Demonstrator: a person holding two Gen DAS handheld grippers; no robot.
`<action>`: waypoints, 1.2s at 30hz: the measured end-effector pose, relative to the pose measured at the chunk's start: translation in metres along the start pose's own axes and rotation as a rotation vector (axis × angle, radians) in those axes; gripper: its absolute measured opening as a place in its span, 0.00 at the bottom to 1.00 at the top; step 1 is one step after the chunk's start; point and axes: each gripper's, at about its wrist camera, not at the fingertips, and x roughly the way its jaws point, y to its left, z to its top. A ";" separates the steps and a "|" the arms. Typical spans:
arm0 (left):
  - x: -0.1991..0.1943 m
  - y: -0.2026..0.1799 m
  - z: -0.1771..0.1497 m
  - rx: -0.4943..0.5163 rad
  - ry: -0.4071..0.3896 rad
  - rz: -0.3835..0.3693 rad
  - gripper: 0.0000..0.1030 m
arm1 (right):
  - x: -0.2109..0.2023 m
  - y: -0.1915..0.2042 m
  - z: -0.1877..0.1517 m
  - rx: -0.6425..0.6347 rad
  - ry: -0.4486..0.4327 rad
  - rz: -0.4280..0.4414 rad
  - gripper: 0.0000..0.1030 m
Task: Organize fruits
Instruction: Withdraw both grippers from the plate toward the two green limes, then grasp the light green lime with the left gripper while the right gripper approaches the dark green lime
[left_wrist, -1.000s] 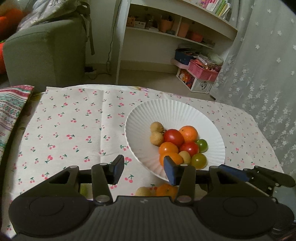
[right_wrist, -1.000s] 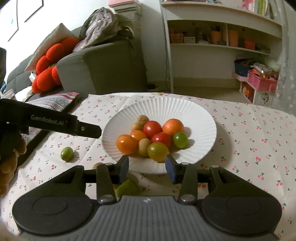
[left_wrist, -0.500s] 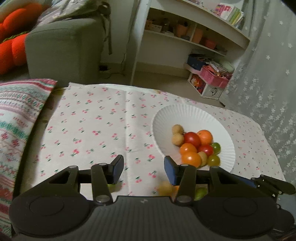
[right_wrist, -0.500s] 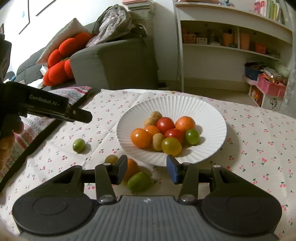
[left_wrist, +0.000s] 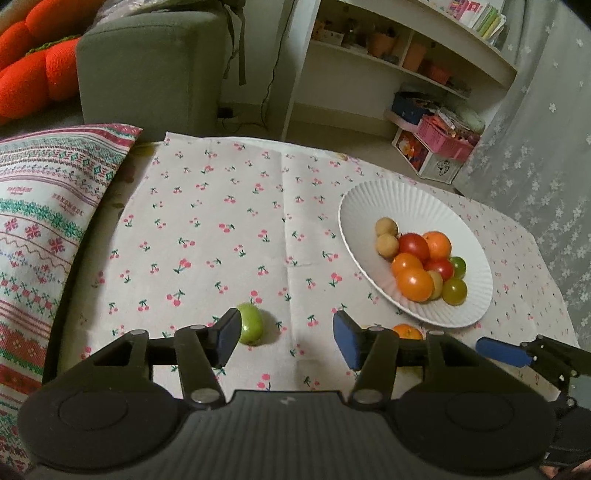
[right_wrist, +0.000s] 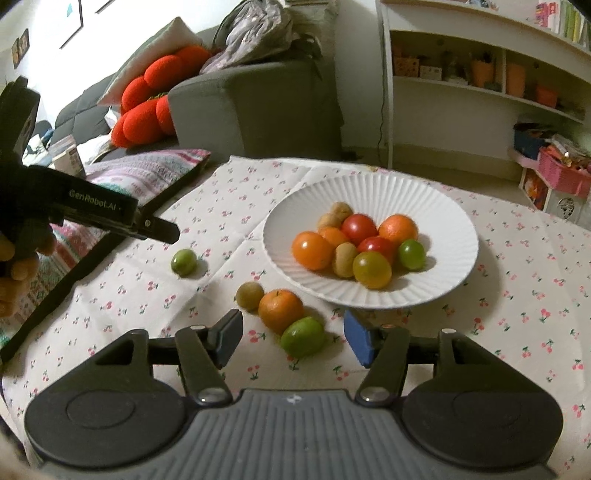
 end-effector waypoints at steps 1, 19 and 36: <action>0.001 -0.001 -0.001 0.004 0.007 0.001 0.44 | 0.001 0.001 -0.001 -0.005 0.010 0.008 0.60; 0.039 0.005 -0.002 0.023 0.077 0.087 0.72 | 0.013 0.005 -0.012 -0.043 0.100 0.001 0.76; 0.064 0.005 -0.009 0.081 0.064 0.174 0.54 | 0.023 0.004 -0.020 -0.070 0.115 -0.048 0.80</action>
